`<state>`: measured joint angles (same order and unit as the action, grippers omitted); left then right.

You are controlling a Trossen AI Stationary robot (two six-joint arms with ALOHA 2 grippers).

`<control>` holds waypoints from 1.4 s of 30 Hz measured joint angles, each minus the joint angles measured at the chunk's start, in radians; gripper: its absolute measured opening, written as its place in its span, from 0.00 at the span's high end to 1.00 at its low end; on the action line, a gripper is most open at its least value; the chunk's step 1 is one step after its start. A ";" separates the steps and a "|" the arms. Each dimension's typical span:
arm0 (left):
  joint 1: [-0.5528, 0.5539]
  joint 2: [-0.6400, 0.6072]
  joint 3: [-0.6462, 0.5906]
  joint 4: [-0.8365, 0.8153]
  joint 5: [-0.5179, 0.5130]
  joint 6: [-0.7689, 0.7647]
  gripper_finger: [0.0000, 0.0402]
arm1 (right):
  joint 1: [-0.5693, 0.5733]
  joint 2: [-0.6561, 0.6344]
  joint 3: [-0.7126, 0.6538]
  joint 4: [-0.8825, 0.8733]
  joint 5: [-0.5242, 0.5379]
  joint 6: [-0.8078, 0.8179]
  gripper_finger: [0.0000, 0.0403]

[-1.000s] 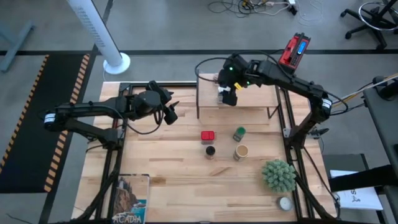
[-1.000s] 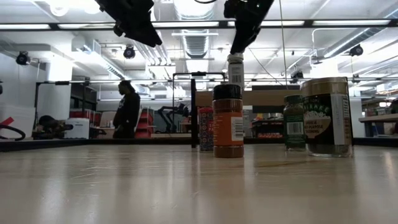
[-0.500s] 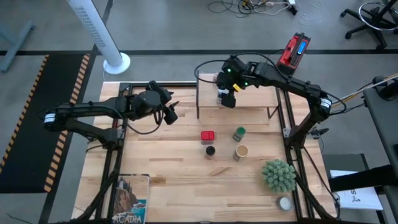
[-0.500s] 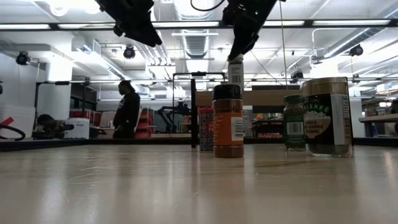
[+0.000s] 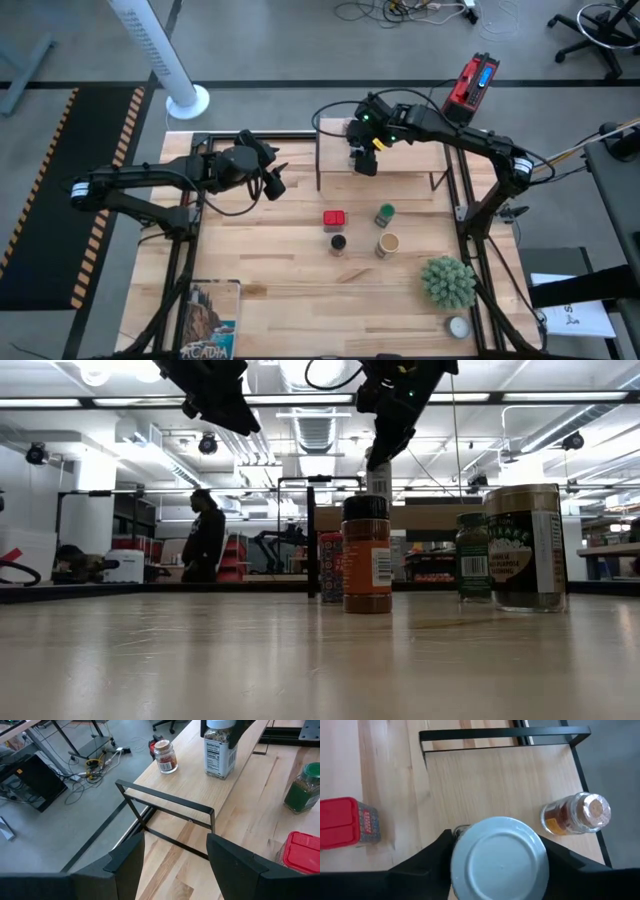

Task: Shelf spices
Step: Remove the white seasoning bottle from the shelf

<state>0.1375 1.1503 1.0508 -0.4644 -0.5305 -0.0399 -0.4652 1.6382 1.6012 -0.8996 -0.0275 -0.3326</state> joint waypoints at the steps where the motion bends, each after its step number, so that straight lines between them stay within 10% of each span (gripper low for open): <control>1: 0.000 0.000 0.000 0.000 0.000 0.000 0.49 | 0.000 0.000 0.000 0.001 -0.001 0.001 0.53; 25: -0.002 -0.013 0.000 0.061 0.012 0.036 0.49 | 0.000 -0.058 0.011 0.004 0.003 0.046 0.55; 42: -0.140 -0.253 -0.005 0.150 0.130 0.079 0.49 | 0.038 -0.069 0.071 0.069 -0.053 0.074 0.55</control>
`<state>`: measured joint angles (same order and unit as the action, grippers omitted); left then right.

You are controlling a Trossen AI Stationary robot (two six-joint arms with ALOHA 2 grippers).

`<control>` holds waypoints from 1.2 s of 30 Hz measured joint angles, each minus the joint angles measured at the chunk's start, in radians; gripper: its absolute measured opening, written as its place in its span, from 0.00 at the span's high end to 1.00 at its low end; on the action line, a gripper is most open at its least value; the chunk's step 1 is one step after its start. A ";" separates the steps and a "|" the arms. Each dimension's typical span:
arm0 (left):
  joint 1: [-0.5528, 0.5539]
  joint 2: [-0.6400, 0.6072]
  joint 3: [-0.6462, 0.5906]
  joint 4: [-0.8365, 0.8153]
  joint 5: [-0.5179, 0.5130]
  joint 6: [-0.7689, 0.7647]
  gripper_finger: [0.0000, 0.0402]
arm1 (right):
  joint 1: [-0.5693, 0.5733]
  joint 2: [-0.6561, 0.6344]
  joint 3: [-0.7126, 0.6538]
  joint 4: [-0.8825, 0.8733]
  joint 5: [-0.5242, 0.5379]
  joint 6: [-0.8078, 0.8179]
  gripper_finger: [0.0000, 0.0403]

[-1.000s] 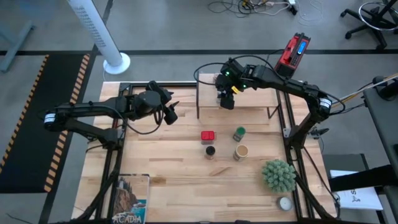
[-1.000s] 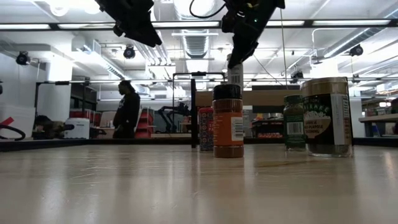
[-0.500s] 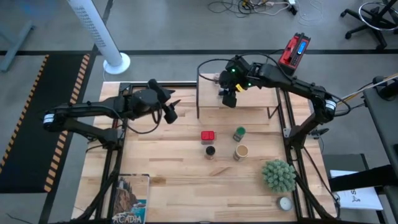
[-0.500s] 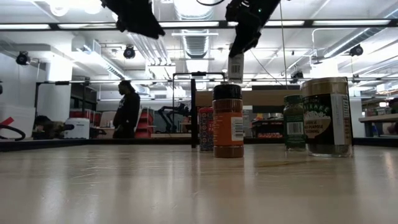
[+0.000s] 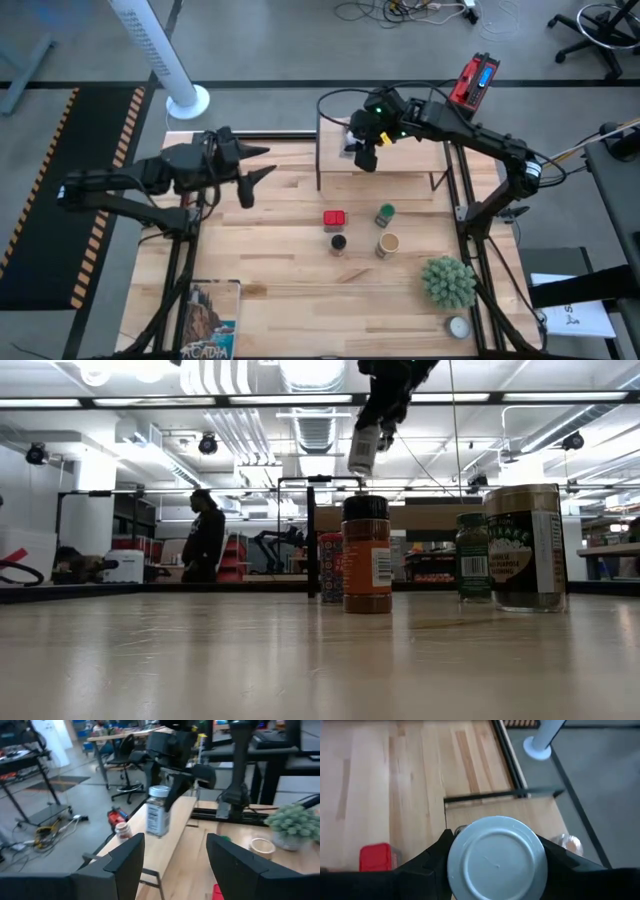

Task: Shelf spices
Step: Remove the white seasoning bottle from the shelf

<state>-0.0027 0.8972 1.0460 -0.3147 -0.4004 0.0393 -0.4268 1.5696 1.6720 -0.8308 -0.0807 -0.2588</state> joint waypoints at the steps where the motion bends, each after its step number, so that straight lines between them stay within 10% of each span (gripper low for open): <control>1: -0.009 -0.007 -0.001 0.000 0.000 0.002 0.49 | 0.006 0.000 0.006 0.005 0.000 0.000 0.55; 23: -0.034 -0.034 -0.001 0.063 0.000 0.037 0.49 | 0.233 0.024 0.054 0.252 -0.144 0.025 0.55; 36: -0.038 -0.043 -0.033 0.163 -0.006 0.075 0.49 | 0.337 0.260 0.053 0.427 -0.189 0.078 0.55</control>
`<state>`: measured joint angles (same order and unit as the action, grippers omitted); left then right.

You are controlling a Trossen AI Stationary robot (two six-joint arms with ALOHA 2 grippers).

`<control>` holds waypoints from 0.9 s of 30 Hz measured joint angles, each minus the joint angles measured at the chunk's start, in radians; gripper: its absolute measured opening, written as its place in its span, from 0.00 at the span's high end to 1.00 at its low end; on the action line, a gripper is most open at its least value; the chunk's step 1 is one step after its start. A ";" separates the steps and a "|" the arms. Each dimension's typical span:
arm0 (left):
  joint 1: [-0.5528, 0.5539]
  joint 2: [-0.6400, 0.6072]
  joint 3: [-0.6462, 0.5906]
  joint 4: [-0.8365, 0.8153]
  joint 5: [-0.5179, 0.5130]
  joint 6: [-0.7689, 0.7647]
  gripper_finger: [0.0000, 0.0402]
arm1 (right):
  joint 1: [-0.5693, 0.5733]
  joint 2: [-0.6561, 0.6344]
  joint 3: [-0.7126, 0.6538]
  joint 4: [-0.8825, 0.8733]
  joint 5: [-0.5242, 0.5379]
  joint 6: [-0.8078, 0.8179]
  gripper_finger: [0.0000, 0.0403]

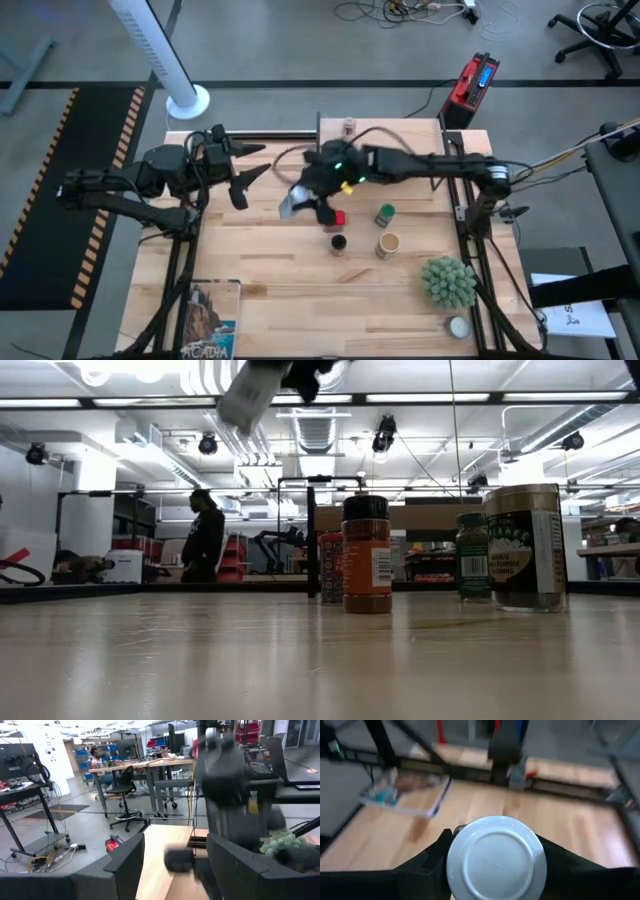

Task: Shelf spices
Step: Remove the white seasoning bottle from the shelf

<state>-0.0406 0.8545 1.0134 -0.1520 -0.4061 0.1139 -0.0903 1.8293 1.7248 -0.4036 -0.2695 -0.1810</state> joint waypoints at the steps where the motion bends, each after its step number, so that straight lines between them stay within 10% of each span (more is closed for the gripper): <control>1: 0.000 -0.001 -0.003 -0.001 0.000 0.000 0.49 | 0.005 0.026 0.000 -0.006 -0.001 0.002 0.55; 27: 0.000 -0.009 -0.007 -0.001 -0.004 0.001 0.49 | 0.102 0.261 0.006 -0.033 0.008 0.098 0.55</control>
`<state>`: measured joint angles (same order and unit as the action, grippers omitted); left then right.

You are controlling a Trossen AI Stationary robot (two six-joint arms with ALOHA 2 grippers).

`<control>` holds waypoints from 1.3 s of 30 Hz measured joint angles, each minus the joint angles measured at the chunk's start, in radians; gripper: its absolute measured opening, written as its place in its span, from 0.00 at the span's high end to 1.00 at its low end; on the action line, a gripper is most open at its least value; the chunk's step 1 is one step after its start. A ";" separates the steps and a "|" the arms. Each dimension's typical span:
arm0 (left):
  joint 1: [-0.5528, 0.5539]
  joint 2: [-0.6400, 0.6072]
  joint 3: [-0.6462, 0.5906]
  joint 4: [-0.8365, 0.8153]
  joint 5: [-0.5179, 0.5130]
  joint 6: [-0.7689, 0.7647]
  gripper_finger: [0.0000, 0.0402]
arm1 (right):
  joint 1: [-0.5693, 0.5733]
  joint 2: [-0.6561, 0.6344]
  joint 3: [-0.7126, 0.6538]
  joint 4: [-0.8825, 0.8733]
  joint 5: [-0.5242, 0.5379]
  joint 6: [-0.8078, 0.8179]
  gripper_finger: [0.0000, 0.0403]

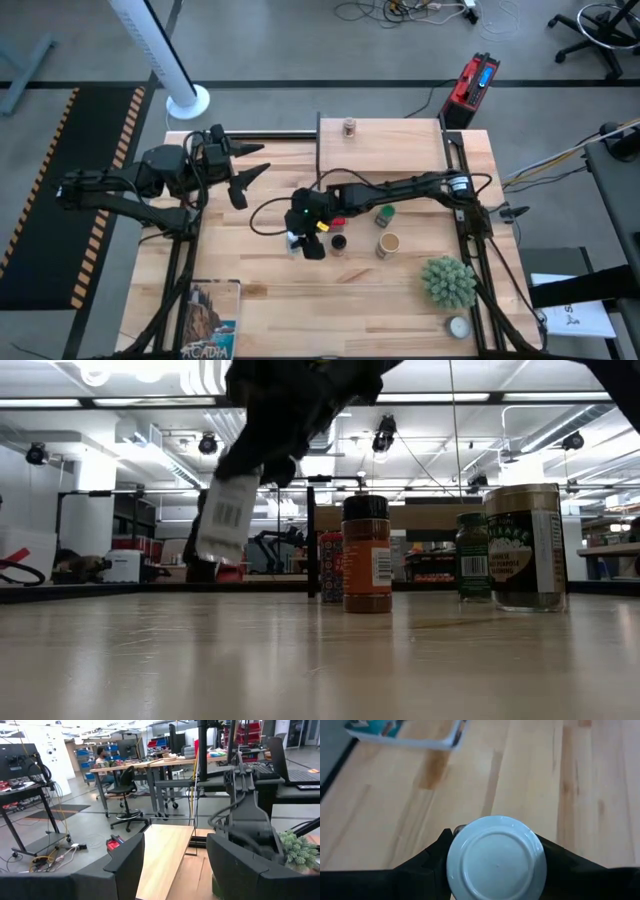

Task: Shelf spices
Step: Remove the white seasoning bottle from the shelf, then remove the light brown seasoning bottle from the shelf

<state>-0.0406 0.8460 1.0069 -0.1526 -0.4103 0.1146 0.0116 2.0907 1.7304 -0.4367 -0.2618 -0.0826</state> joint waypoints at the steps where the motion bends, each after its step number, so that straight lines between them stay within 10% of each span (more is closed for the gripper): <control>1: 0.000 0.001 0.000 0.001 0.000 0.000 0.49 | 0.001 0.011 0.010 -0.018 0.001 0.006 0.55; 15: 0.000 0.003 0.000 -0.008 0.000 0.000 0.49 | 0.047 0.245 0.394 -0.304 0.057 -0.098 0.55; 25: 0.000 -0.008 0.000 -0.040 0.000 -0.008 0.49 | 0.058 0.297 0.411 -0.283 0.080 -0.089 0.55; 39: 0.000 -0.010 0.000 -0.051 0.001 -0.022 0.49 | 0.051 0.187 0.404 -0.352 0.080 -0.093 0.22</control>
<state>-0.0406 0.8360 1.0072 -0.2031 -0.4095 0.0925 0.0624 2.2776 2.1345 -0.7883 -0.1818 -0.1757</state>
